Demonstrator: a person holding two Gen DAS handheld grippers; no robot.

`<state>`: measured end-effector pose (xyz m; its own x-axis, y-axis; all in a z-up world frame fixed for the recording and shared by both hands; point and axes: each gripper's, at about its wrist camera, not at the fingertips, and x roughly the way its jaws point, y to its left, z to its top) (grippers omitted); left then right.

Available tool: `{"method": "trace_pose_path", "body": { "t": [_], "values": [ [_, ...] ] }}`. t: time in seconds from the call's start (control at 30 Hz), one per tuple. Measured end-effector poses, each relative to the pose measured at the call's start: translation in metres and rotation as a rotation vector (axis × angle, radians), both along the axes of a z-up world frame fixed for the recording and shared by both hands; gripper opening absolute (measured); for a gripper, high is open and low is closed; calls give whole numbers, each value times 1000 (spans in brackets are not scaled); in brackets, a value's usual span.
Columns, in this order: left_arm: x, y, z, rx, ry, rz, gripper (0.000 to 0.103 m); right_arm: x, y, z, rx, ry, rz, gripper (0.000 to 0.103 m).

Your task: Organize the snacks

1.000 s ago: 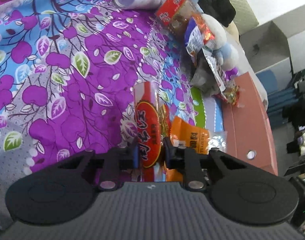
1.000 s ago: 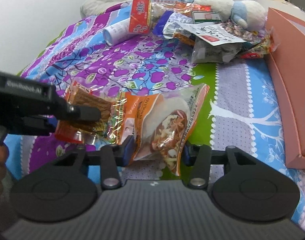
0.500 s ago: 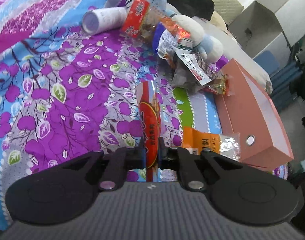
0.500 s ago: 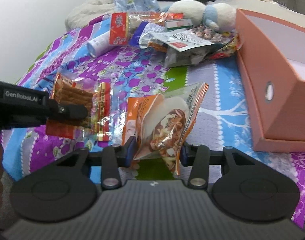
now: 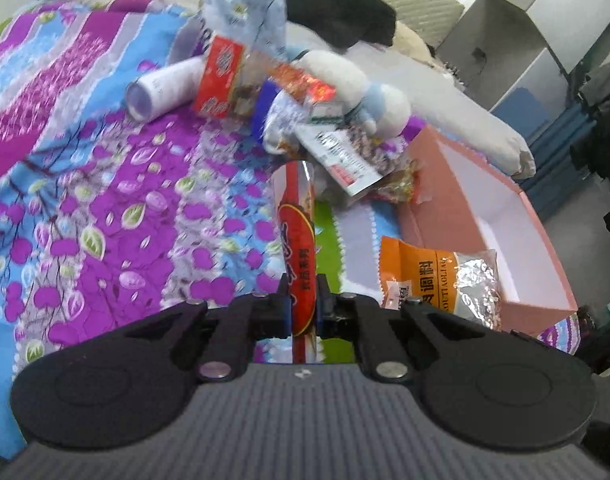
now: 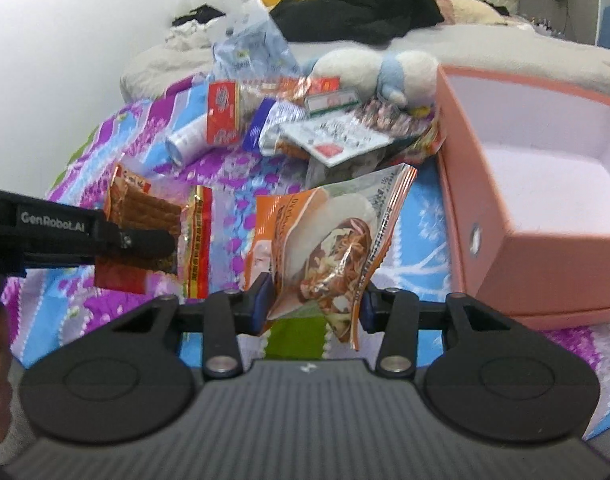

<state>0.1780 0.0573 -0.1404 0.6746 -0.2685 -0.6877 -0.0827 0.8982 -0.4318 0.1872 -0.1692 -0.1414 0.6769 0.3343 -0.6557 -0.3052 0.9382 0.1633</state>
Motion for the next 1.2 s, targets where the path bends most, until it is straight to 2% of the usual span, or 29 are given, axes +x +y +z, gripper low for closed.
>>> {"method": "trace_pose_path", "body": {
  "t": [0.5, 0.7, 0.77, 0.93, 1.07, 1.2],
  "values": [
    [48, -63, 123, 37, -206, -126, 12, 21, -52, 101, 25, -208, -133, 46],
    [79, -103, 162, 50, -281, -190, 12, 31, -87, 126, 14, -281, -203, 46],
    [92, -120, 170, 58, -288, -219, 12, 39, -101, 129, 3, -286, -231, 42],
    [122, -169, 168, 82, -272, -303, 12, 65, -140, 113, -15, -240, -310, 36],
    [152, -212, 140, 104, -193, -376, 12, 84, -172, 80, -3, -141, -367, 32],
    [174, -250, 111, 164, -129, -466, 12, 97, -196, 50, -13, -36, -387, 32]
  ]
}}
